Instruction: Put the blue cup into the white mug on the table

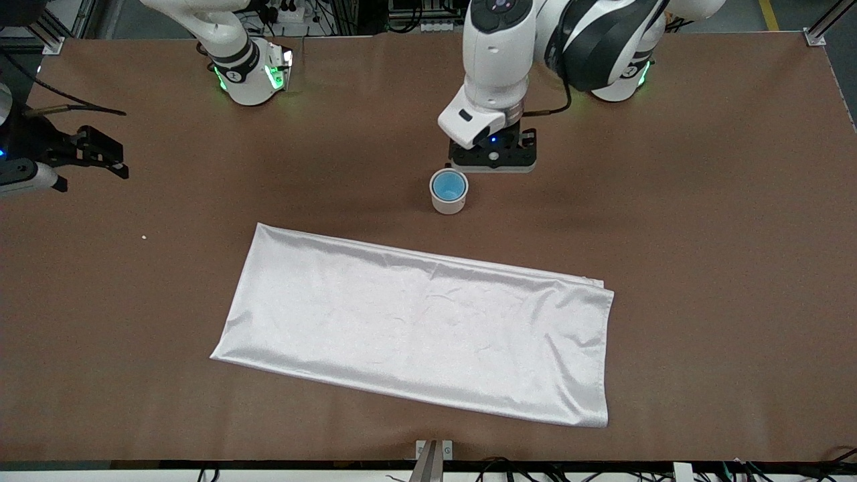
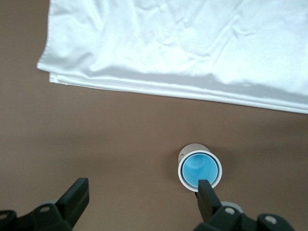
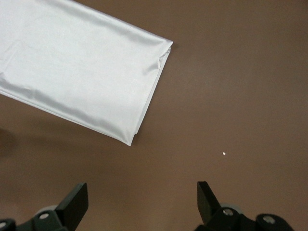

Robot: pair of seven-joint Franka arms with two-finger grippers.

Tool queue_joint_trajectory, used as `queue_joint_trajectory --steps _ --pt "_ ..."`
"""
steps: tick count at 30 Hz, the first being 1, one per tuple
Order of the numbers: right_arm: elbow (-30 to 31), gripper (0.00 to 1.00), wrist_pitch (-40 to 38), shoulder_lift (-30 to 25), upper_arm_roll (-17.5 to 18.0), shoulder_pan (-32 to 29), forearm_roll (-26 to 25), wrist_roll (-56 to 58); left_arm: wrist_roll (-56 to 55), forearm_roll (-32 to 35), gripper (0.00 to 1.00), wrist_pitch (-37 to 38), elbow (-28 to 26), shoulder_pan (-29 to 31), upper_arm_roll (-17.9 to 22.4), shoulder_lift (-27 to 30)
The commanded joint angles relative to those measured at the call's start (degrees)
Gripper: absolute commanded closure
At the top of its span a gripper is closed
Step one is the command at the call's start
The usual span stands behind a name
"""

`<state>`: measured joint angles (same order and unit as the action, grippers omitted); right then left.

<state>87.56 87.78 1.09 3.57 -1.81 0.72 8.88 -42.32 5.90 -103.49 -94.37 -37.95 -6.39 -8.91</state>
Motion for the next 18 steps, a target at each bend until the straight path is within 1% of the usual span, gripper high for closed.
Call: queue_joint_trajectory --steps 1,9,15,18 --pt "0.2 0.00 0.6 0.1 -0.4 0.1 1.0 -6.1 0.7 0.5 0.00 2.0 -2.0 3.9 -0.6 5.6" --pt "0.4 0.00 0.6 0.3 -0.5 0.2 0.3 -6.6 5.0 -2.0 0.00 5.4 -1.5 8.9 -0.5 8.4" --pt "0.9 0.00 0.3 0.3 -0.5 -0.1 0.2 -6.5 12.8 -4.3 0.00 7.0 -1.4 15.0 -0.5 9.6" --pt "0.9 0.00 0.2 0.2 -0.5 -0.2 0.2 -6.4 15.9 -4.9 0.00 7.1 -1.4 17.1 -0.3 9.9"
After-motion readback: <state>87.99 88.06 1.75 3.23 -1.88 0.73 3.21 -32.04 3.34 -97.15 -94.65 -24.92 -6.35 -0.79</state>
